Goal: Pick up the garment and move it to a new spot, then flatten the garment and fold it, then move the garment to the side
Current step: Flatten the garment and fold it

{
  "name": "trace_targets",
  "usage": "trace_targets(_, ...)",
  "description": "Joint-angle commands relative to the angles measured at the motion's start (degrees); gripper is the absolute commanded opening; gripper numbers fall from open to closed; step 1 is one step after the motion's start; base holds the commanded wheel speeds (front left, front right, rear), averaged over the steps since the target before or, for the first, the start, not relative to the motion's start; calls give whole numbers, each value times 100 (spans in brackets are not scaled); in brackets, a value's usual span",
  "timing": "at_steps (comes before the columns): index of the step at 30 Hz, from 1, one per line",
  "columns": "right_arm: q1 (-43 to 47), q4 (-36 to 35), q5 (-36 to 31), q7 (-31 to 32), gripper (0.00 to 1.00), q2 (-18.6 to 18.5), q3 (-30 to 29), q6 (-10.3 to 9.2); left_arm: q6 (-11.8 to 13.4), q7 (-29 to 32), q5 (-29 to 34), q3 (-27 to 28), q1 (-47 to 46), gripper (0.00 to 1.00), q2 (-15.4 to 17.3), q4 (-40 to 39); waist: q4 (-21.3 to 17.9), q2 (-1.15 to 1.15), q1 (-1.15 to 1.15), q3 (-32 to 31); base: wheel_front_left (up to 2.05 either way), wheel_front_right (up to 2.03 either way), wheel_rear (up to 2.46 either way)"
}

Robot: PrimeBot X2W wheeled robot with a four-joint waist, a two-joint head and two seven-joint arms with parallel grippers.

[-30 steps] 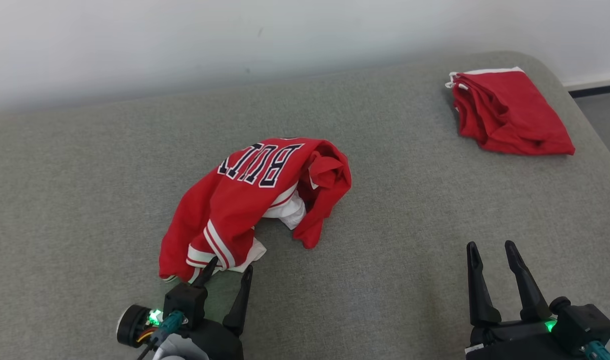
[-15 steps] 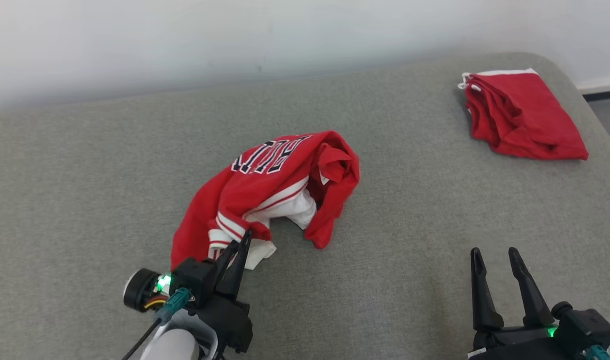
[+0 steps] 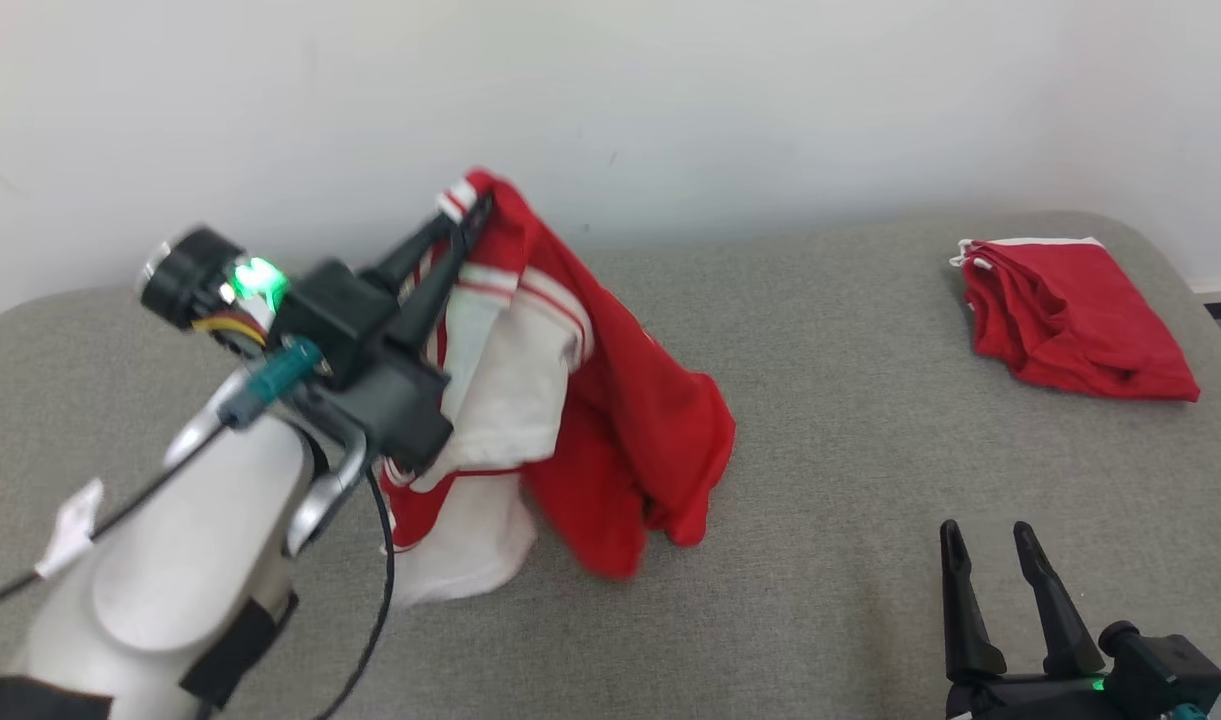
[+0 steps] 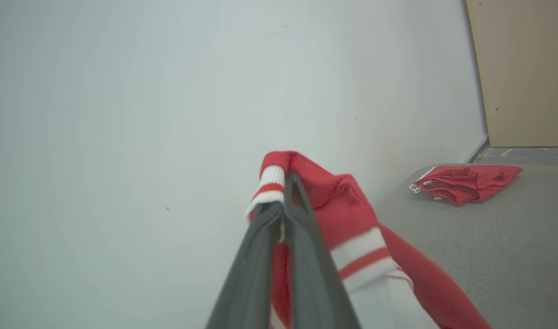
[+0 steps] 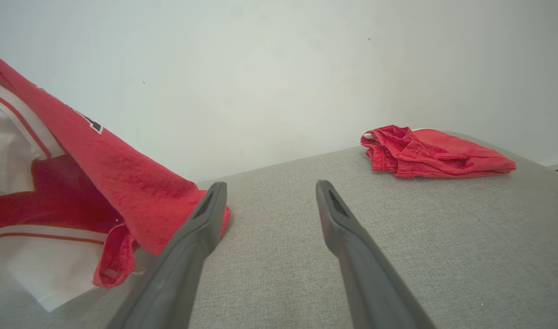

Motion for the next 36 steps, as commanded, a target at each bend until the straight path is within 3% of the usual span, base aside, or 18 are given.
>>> trace_targets(1,35,18,48,-6,100,6,-43,-13,16,30,-160,-57,-236,0,66,-70,-61,0,0,-87,0,0,0)
trace_targets(9,230,84,53,-6,100,31,-209,-13,16,189,-480,-401,-697,0,317,-241,-149,0,0,-135,0,0,0)
trace_targets(17,279,90,8,-6,100,14,-283,-13,134,82,-687,-384,-73,0,530,-334,-66,0,0,-149,0,0,0)
trace_targets(28,341,131,-1,-6,100,-45,-296,-13,864,-196,-1227,-5,1851,0,1130,-779,273,0,0,-198,0,0,0)
trace_targets(36,342,189,8,-6,100,-126,-252,-13,1209,-516,-1536,252,2972,0,1204,-296,338,0,0,-129,0,0,0)
